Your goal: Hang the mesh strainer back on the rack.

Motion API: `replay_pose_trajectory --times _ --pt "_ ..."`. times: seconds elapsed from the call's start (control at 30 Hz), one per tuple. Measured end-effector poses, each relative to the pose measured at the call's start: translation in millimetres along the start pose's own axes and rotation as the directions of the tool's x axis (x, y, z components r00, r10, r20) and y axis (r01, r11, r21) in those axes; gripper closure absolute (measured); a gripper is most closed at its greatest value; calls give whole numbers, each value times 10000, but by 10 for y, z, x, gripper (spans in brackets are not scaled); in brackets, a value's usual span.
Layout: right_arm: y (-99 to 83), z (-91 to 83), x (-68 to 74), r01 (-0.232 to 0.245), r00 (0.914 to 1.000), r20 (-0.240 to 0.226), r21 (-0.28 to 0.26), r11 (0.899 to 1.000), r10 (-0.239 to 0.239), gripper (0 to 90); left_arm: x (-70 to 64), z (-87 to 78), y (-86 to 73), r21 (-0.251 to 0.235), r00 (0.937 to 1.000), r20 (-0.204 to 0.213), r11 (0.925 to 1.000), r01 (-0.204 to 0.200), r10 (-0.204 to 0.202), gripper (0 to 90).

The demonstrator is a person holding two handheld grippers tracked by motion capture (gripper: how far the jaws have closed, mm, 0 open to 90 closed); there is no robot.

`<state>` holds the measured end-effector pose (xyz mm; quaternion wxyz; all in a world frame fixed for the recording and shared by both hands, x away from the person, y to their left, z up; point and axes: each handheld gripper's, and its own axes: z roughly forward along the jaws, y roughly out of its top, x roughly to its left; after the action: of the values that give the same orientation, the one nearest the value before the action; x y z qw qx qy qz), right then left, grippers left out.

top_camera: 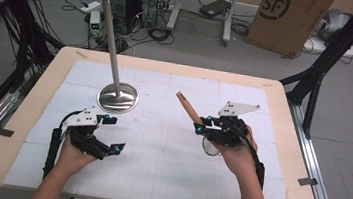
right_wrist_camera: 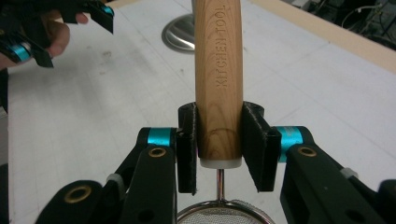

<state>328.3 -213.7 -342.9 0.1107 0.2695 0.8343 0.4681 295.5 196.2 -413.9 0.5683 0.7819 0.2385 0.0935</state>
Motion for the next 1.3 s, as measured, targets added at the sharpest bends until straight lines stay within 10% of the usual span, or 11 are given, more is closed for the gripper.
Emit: replay_pose_trajectory --times 1.3 --pt "1307 69 -93 1080 9883 -882 -1710 9793 -1244 684 -1 -3 2 -66 10000 88 10000 16 -15 24"
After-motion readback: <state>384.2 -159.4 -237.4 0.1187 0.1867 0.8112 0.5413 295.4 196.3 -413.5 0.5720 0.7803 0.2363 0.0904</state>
